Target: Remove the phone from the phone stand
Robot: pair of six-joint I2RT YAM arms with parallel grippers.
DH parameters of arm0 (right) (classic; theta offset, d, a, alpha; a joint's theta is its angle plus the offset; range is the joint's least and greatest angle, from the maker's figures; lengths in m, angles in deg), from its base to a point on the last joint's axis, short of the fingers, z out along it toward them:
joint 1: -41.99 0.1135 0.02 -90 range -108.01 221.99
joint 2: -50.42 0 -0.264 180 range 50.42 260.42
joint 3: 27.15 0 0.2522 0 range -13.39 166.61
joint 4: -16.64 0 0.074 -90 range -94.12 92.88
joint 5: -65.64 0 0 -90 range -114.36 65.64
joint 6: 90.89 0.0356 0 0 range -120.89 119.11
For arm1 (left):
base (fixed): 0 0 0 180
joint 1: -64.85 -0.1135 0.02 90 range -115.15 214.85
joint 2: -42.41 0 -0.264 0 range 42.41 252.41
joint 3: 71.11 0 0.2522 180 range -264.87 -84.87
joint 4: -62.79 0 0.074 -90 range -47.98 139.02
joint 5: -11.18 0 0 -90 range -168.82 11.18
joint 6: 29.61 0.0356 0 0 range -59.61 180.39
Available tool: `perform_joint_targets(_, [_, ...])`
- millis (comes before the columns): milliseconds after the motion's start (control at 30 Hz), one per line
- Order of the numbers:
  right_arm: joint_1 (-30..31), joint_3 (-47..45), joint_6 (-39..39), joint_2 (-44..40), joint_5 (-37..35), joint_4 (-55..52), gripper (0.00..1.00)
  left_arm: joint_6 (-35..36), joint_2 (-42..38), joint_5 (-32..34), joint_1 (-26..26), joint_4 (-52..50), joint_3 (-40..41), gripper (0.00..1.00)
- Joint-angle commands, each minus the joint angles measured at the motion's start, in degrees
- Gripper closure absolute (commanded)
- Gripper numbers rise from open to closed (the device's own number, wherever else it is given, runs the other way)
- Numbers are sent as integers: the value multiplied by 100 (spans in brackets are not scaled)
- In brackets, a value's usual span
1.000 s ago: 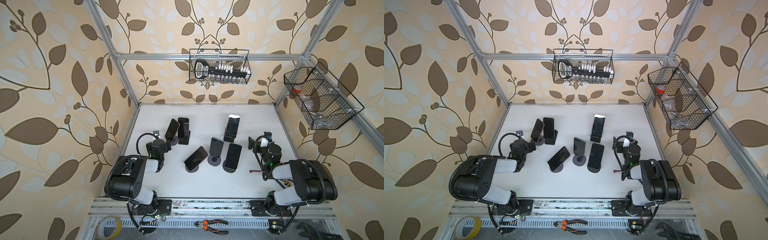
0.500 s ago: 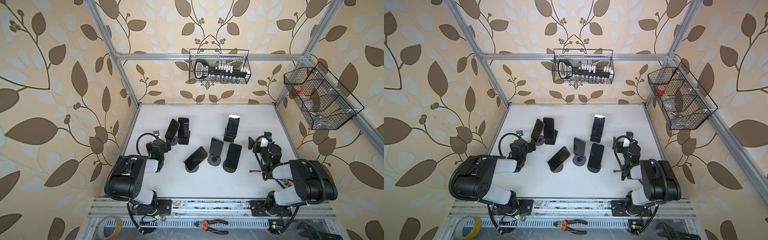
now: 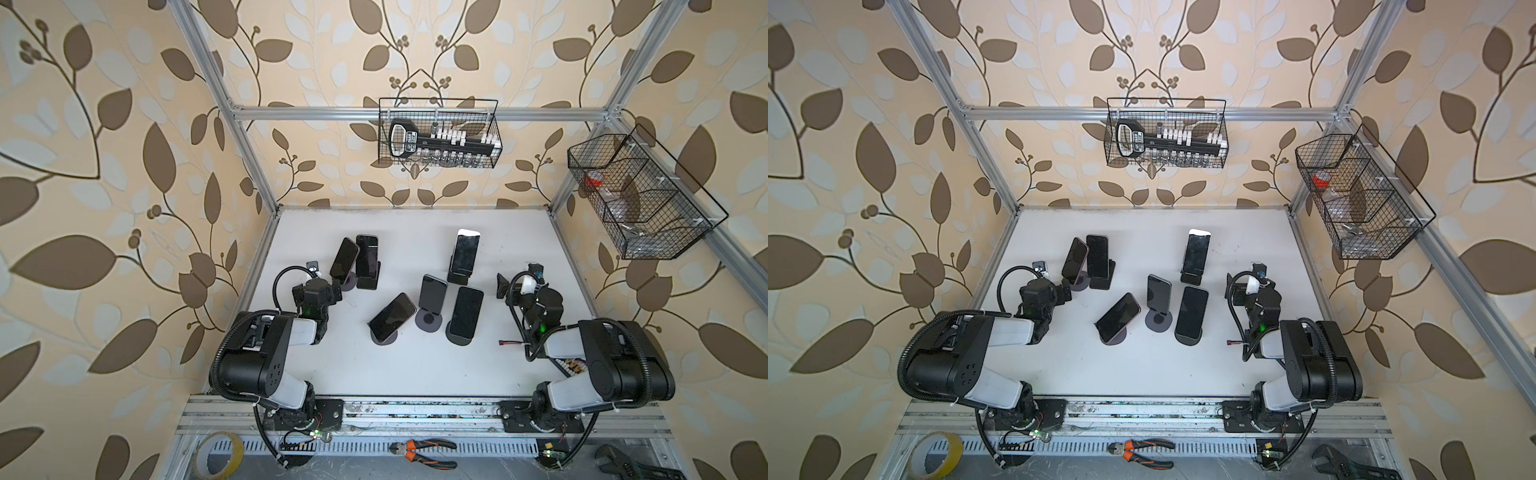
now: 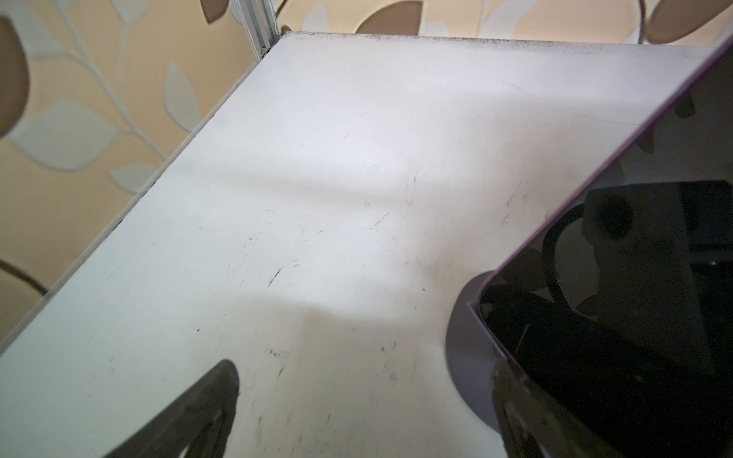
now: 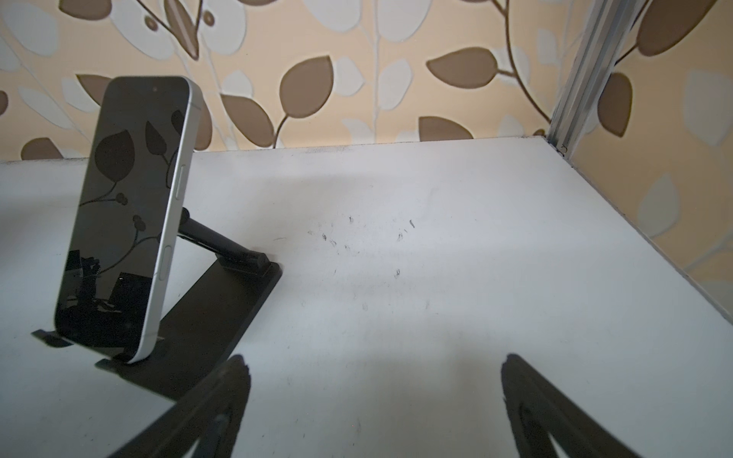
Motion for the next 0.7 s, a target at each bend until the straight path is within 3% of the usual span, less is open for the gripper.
perform_joint_targets(0, [18,146,-34,64,90,124,0,42,-50,-69,-66,303,-94,1])
perform_joint_targets(100, [19,118,111,-51,-304,125,0,125,-249,-250,-66,150,-118,1])
perform_joint_targets(233, [10,-117,332,-893,-958,-233,0,114,-1054,-194,-66,-443,-109,1])
perform_joint_targets(467, [15,21,649,-1751,-1539,-1748,0,-82,-1622,115,-66,-877,30,1])
perform_joint_targets(667, [2,668,1140,-2157,-1746,-3229,1,-134,-2053,294,-66,-1406,-74,1])
